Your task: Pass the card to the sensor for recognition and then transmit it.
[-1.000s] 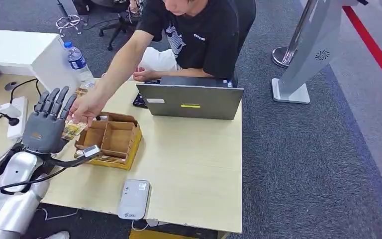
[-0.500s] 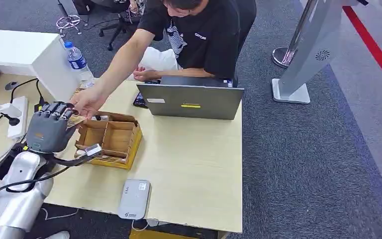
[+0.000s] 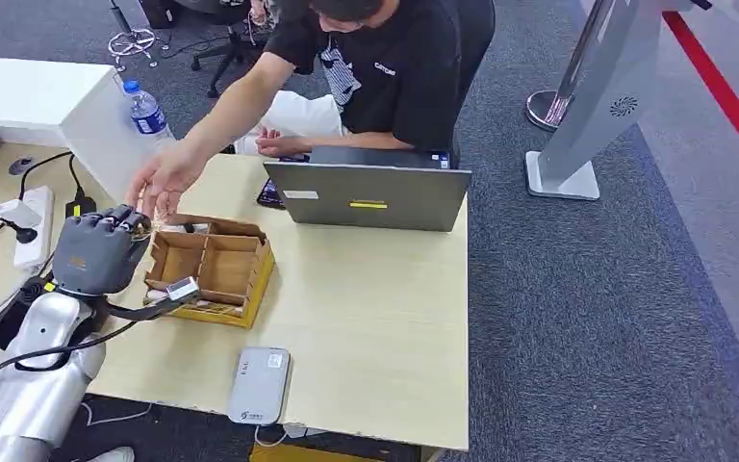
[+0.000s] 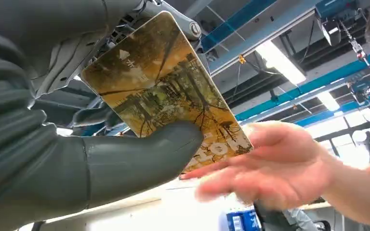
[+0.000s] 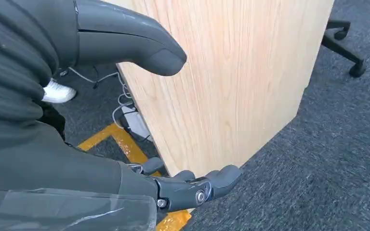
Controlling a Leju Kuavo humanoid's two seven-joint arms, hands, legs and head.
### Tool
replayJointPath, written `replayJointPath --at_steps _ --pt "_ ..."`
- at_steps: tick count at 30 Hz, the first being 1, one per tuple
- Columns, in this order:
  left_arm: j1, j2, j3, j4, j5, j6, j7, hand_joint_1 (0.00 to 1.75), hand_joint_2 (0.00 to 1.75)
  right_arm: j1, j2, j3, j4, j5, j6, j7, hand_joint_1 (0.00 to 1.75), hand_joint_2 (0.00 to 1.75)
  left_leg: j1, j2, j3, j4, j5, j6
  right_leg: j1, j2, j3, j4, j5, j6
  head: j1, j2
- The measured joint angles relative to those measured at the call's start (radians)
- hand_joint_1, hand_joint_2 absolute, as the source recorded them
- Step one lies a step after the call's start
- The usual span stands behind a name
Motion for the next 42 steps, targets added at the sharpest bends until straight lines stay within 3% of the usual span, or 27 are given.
replayJointPath --at_steps 6,11,17,18,19,20,23,37,42 --pt "0.0 -0.008 0.0 0.0 0.01 0.021 -0.006 1.75 1.75 -0.001 0.001 0.0 0.0 0.0 -0.004 0.0 0.0 1.75 0.0 0.0 0.0 0.0 0.0 0.0 0.0 0.0 0.0 0.0 0.0 0.0 0.0 0.0" --pt "0.043 -0.044 -0.003 -0.057 0.089 0.011 -0.095 1.75 1.75 0.001 0.001 0.0 0.0 -0.011 -0.006 -0.005 0.0 1.75 -0.001 0.001 0.0 0.0 0.0 0.0 -0.001 0.001 0.0 0.0 0.0 0.0 0.0 0.0" --pt "0.053 -0.05 -0.006 -0.067 0.095 0.006 -0.1 1.75 1.75 0.001 0.001 0.0 0.0 -0.013 -0.005 -0.006 0.0 1.75 -0.001 0.001 0.0 0.0 0.0 0.001 -0.001 0.001 0.0 0.0 0.0 0.0 0.0 0.0" --pt "0.124 -0.075 -0.079 -0.163 0.1 -0.135 -0.114 1.75 1.75 0.004 0.001 -0.001 0.0 -0.036 0.009 -0.013 0.0 1.75 -0.002 0.001 0.0 0.0 -0.002 0.002 -0.001 0.001 0.0 -0.001 -0.001 0.001 0.001 0.0" --pt "0.179 -0.08 -0.246 -0.203 0.058 -0.276 -0.075 1.75 1.75 0.007 0.001 -0.003 0.0 -0.041 0.018 -0.013 0.0 1.75 -0.002 0.001 -0.001 0.0 -0.002 0.002 -0.001 0.001 -0.001 -0.001 -0.001 0.001 0.001 0.0" --pt "0.191 -0.077 -0.308 -0.209 0.06 -0.283 -0.067 1.75 1.75 0.009 0.001 -0.005 0.0 -0.041 0.017 -0.013 0.0 1.75 -0.002 0.001 -0.001 0.0 -0.002 0.002 -0.001 0.001 -0.001 -0.001 -0.001 0.001 0.001 0.0" --pt "0.192 -0.067 -0.341 -0.209 0.065 -0.291 -0.064 1.75 1.75 0.009 0.001 -0.006 0.0 -0.041 0.017 -0.013 0.0 1.75 -0.001 0.001 -0.001 0.0 -0.002 0.002 -0.001 0.001 -0.001 -0.001 -0.001 0.001 0.001 0.0" --pt "0.194 -0.034 -0.367 -0.228 0.08 -0.315 -0.056 1.75 1.75 0.014 0.001 -0.01 0.0 -0.053 0.017 -0.017 0.0 1.75 -0.001 0.001 -0.001 0.0 -0.001 0.002 -0.001 0.001 -0.001 -0.001 -0.001 0.001 0.001 0.0" --pt "0.194 -0.015 -0.368 -0.228 0.081 -0.38 -0.053 1.75 1.75 0.016 0.001 -0.012 0.001 -0.053 0.017 -0.017 0.0 1.75 -0.001 0.001 -0.001 0.0 -0.001 0.002 -0.001 0.001 -0.001 -0.001 -0.001 0.001 0.001 0.0"
